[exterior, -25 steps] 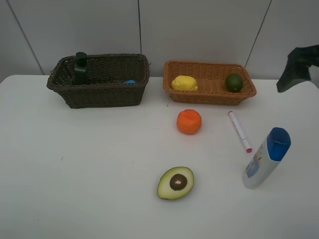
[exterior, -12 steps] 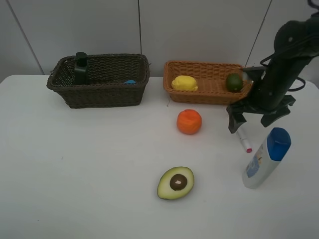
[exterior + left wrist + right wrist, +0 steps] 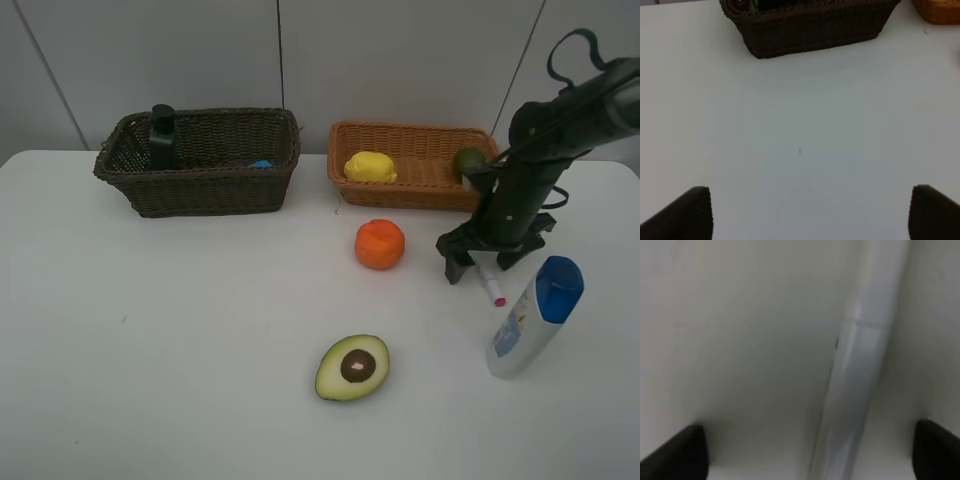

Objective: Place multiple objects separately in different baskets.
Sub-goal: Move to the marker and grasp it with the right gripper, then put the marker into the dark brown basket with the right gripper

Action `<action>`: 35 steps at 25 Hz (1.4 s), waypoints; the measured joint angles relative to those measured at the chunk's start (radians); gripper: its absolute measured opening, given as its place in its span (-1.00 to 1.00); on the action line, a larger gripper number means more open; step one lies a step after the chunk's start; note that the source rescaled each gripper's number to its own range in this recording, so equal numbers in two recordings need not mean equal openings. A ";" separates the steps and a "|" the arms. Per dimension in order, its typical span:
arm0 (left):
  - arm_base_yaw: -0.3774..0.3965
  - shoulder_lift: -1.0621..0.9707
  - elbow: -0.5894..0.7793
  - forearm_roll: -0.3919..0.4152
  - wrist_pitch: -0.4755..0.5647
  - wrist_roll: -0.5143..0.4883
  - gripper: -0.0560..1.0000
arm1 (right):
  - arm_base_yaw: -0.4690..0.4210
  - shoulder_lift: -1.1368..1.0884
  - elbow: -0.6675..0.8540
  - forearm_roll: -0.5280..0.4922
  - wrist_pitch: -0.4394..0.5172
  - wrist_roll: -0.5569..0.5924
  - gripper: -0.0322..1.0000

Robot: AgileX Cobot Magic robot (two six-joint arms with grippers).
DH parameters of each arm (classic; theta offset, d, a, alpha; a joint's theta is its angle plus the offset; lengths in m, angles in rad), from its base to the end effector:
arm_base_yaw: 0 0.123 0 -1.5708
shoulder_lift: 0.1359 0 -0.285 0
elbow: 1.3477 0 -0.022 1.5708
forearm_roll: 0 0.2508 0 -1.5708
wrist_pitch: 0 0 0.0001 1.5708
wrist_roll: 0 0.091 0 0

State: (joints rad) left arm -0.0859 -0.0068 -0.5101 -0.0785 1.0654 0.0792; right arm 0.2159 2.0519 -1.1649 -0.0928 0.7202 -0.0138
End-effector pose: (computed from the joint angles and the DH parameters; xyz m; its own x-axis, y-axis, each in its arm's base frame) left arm -0.0079 -0.0056 0.2799 -0.4359 0.0787 -0.8965 0.1649 0.9863 0.0064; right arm 0.3530 0.0717 0.1002 -0.9544 -0.2947 -0.0476 -0.2914 0.9544 -0.0652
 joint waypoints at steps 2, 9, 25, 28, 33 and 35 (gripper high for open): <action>0.000 0.000 0.000 0.000 -0.001 0.000 1.00 | 0.000 0.007 -0.006 0.002 -0.001 0.000 -0.01; 0.000 0.000 0.000 0.000 -0.001 0.000 1.00 | 0.000 0.003 -0.008 -0.008 -0.002 0.000 -0.93; 0.000 0.000 0.000 0.000 -0.001 0.000 1.00 | 0.122 -0.452 -0.035 0.147 -0.326 0.000 -0.93; 0.000 0.000 0.000 0.000 -0.001 0.000 1.00 | 0.228 -0.401 -0.099 0.180 -0.488 0.000 -0.93; 0.000 0.000 0.000 0.000 -0.002 0.000 1.00 | 0.392 -0.189 -0.299 0.197 -0.694 0.000 -0.93; 0.000 0.000 0.000 0.000 -0.002 0.000 1.00 | 0.432 -0.073 -0.411 0.197 -0.720 0.000 -0.93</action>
State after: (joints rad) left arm -0.0859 -0.0068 -0.5101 -0.0785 1.0635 0.0792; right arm 0.6478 1.9792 -1.5755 0.1042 0.0000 -0.0138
